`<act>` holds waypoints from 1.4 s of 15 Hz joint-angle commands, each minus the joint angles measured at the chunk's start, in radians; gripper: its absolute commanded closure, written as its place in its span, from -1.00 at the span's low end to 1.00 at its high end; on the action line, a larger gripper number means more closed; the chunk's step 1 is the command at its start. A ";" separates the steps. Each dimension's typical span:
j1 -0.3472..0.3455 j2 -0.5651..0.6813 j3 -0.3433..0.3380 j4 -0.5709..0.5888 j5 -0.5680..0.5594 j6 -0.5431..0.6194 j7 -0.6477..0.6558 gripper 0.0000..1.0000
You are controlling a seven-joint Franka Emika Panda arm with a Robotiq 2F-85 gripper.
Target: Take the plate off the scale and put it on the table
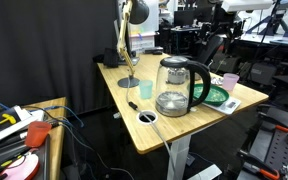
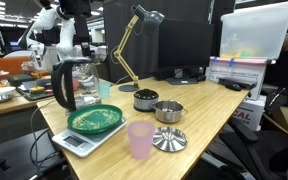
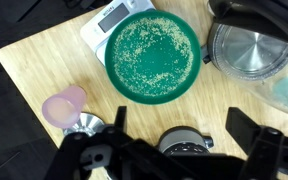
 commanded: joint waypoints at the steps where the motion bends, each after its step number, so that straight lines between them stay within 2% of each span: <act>1: 0.005 0.025 -0.008 0.003 0.001 0.007 0.000 -1.00; 6: 0.006 0.150 -0.035 0.011 -0.002 0.043 -0.037 -1.00; 8: 0.000 0.210 -0.052 0.020 -0.024 0.090 -0.034 -1.00; 11: -0.004 0.295 -0.086 0.046 -0.070 0.127 0.027 -1.00; 12: 0.014 0.251 -0.093 0.015 -0.045 0.117 -0.004 -1.00; 15: 0.017 0.294 -0.109 0.039 -0.052 0.122 0.005 -1.00; 21: 0.018 0.293 -0.108 0.042 -0.052 0.122 0.009 -1.00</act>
